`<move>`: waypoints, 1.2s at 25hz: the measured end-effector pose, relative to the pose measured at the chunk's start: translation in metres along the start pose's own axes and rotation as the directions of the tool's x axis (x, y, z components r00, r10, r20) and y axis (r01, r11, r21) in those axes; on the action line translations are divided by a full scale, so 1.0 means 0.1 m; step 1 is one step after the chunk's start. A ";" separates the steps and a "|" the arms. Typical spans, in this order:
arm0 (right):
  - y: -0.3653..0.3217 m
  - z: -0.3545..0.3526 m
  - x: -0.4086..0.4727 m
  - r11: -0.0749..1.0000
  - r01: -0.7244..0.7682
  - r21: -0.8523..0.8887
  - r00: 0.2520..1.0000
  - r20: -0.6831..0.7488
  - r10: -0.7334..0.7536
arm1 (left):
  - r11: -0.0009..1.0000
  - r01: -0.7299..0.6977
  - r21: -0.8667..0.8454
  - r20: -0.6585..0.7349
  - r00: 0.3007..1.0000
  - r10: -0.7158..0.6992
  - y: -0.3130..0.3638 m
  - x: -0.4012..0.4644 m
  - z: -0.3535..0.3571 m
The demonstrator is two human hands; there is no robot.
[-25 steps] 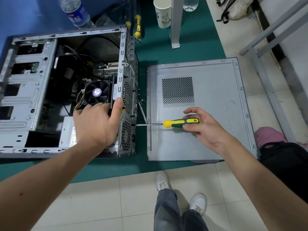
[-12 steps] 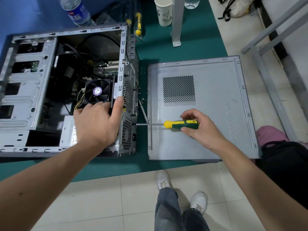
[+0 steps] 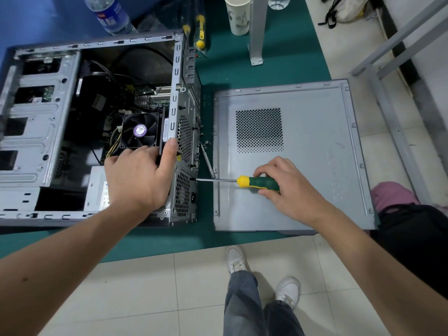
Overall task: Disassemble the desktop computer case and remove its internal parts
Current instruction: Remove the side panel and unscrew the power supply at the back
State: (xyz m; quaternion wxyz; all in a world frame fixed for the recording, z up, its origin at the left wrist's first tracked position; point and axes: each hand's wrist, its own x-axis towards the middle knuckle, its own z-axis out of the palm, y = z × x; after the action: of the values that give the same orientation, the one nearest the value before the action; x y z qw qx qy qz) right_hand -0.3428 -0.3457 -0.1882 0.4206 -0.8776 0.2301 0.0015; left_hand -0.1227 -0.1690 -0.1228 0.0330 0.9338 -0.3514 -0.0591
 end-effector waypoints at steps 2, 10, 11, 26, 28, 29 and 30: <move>0.01 0.01 -0.01 0.999 -0.018 -0.037 0.999 0.032 0.019 | 1.000 -0.001 0.001 -0.001 1.000 0.001 -0.01 0.00 0.00; -0.02 0.04 0.06 0.254 -0.326 0.911 0.825 0.143 0.546 | 1.000 -0.007 -0.005 -0.013 1.000 0.007 0.00 0.00 0.00; -0.02 0.03 0.05 0.255 -0.457 0.852 0.781 0.247 0.574 | 1.000 -0.007 -0.004 -0.010 1.000 0.007 0.00 0.00 0.00; 0.07 0.09 -0.09 0.574 -0.447 0.686 0.829 0.076 0.555 | 1.000 -0.008 0.006 -0.022 1.000 0.009 -0.01 0.01 0.01; 0.07 0.11 -0.14 0.571 -0.435 0.696 0.838 0.082 0.539 | 1.000 -0.008 0.003 -0.026 1.000 0.008 -0.01 0.01 0.01; 0.07 0.12 -0.17 0.576 -0.432 0.694 0.847 0.092 0.524 | 1.000 -0.008 0.001 -0.027 1.000 0.008 -0.01 0.00 0.01; 0.07 0.13 -0.21 0.584 -0.431 0.688 0.856 0.105 0.506 | 1.000 -0.008 -0.001 -0.026 1.000 0.008 -0.01 0.00 0.01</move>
State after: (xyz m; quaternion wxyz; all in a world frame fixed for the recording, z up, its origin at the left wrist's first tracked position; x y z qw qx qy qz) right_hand -0.3619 -0.3311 -0.1980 0.6880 -0.5628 0.4578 -0.0182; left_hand -0.1226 -0.1682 -0.1236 0.0384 0.9330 -0.3548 -0.0471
